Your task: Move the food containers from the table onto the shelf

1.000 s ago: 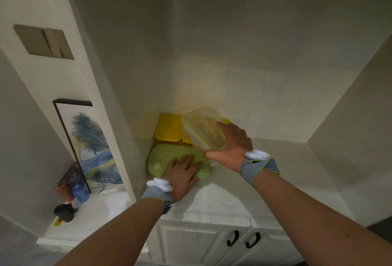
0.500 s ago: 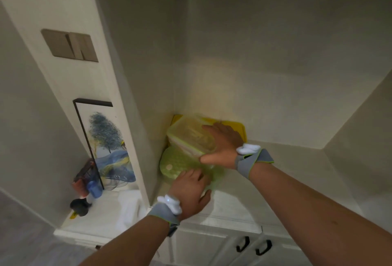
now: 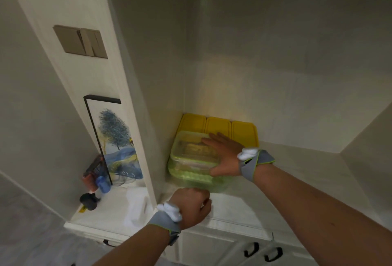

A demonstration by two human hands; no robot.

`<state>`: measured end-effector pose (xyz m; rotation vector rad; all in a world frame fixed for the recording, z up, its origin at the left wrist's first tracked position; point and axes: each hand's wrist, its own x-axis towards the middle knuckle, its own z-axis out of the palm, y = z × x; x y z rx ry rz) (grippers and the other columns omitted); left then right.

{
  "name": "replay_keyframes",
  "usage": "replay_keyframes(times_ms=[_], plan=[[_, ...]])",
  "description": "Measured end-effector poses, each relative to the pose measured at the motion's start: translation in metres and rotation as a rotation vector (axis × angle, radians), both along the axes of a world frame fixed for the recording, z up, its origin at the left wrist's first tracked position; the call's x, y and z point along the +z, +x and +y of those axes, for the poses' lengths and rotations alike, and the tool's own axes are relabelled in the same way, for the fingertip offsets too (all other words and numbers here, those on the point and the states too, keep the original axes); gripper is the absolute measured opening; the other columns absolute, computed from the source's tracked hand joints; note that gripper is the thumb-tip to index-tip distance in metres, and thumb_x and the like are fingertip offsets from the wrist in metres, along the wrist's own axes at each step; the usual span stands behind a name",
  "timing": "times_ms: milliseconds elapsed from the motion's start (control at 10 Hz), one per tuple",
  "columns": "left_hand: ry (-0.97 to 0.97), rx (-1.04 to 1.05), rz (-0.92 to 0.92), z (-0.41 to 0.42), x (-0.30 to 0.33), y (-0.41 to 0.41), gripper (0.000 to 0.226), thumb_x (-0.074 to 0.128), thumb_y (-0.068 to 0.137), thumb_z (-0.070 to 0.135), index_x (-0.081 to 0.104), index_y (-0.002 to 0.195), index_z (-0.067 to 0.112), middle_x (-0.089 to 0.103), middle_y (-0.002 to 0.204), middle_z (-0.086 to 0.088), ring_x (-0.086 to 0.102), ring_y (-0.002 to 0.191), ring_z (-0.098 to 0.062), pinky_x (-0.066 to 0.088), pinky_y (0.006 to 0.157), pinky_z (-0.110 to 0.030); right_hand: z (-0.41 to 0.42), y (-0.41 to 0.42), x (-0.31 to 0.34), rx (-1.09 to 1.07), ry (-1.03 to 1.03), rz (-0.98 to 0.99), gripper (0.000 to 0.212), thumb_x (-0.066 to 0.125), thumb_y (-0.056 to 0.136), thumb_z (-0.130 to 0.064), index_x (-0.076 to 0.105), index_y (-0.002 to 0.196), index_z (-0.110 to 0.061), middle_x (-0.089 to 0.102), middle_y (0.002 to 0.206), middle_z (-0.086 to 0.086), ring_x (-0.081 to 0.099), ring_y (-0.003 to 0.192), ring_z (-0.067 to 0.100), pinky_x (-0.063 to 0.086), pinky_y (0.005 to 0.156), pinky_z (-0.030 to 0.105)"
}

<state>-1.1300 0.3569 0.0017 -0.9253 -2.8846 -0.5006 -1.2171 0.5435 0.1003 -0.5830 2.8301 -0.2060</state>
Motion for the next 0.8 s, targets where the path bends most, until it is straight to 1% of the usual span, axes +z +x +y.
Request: replay_keyframes(times_ms=[100,200,300,400,500,600,700,800], plan=[[-0.005,0.002,-0.005,-0.002,-0.004,0.000,0.034,0.032,0.090,0.051,0.050,0.082,0.023,0.065,0.077,0.002,0.061,0.069,-0.022,0.041,0.058,-0.030,0.001,-0.002,-0.003,0.003,-0.014,0.005,0.108,0.075,0.071,-0.056,0.009,0.155,-0.041,0.002,0.166,-0.006,-0.002,0.152,0.020,0.021,0.120,0.044],[-0.008,0.001,0.002,-0.001,-0.006,-0.003,0.033,0.032,0.090,0.051,0.049,0.081,0.024,0.064,0.077,0.002,0.060,0.069,-0.023,0.039,0.057,-0.030,0.003,-0.004,-0.007,0.006,-0.013,0.003,0.109,0.075,0.069,-0.056,0.009,0.155,-0.041,0.002,0.166,-0.005,-0.002,0.152,0.021,0.022,0.120,0.044],[-0.010,-0.016,0.009,0.000,-0.007,-0.005,0.034,0.033,0.090,0.050,0.050,0.078,0.023,0.063,0.073,0.002,0.059,0.065,-0.021,0.034,0.054,-0.028,0.002,-0.005,-0.011,-0.006,-0.022,0.022,0.110,0.075,0.067,-0.058,0.009,0.154,-0.042,0.003,0.166,-0.006,-0.002,0.152,0.021,0.021,0.119,0.048],[-0.026,-0.029,0.013,0.002,-0.006,-0.007,0.035,0.033,0.090,0.049,0.050,0.076,0.023,0.063,0.070,0.002,0.059,0.063,-0.020,0.036,0.053,-0.027,0.000,-0.001,-0.015,-0.030,-0.023,0.051,0.111,0.073,0.065,-0.060,0.006,0.153,-0.045,0.000,0.166,-0.008,-0.005,0.152,0.020,0.016,0.120,0.050],[-0.021,-0.041,0.007,0.002,-0.004,-0.007,0.035,0.033,0.090,0.049,0.050,0.075,0.022,0.063,0.070,0.002,0.059,0.063,-0.020,0.037,0.053,-0.028,0.001,0.004,-0.017,-0.044,-0.029,0.068,0.113,0.070,0.066,-0.063,-0.001,0.152,-0.048,-0.004,0.165,-0.010,-0.010,0.152,0.018,0.009,0.121,0.051],[-0.019,-0.059,0.007,0.000,0.001,-0.006,0.036,0.032,0.090,0.050,0.050,0.076,0.022,0.063,0.071,0.001,0.058,0.064,-0.020,0.034,0.053,-0.028,0.001,0.011,-0.014,-0.070,-0.067,0.108,0.109,0.066,0.068,-0.065,0.000,0.153,-0.045,-0.001,0.165,-0.012,-0.007,0.152,0.017,0.009,0.120,0.051],[-0.024,-0.076,0.007,-0.002,0.007,-0.005,0.037,0.032,0.091,0.049,0.051,0.079,0.021,0.064,0.075,0.001,0.059,0.067,-0.020,0.036,0.055,-0.028,0.001,0.018,-0.007,-0.115,-0.114,0.147,0.100,0.057,0.071,-0.067,0.009,0.155,-0.040,0.010,0.165,-0.008,0.001,0.152,0.017,0.013,0.121,0.047],[0.010,-0.054,0.009,-0.004,0.015,0.002,0.034,0.032,0.092,0.048,0.052,0.083,0.022,0.064,0.082,0.002,0.060,0.074,-0.021,0.044,0.059,-0.031,0.002,0.027,0.005,-0.156,-0.151,0.288,0.086,0.059,0.080,-0.058,0.024,0.154,-0.031,0.025,0.161,0.000,0.016,0.150,0.022,0.019,0.120,0.042]])
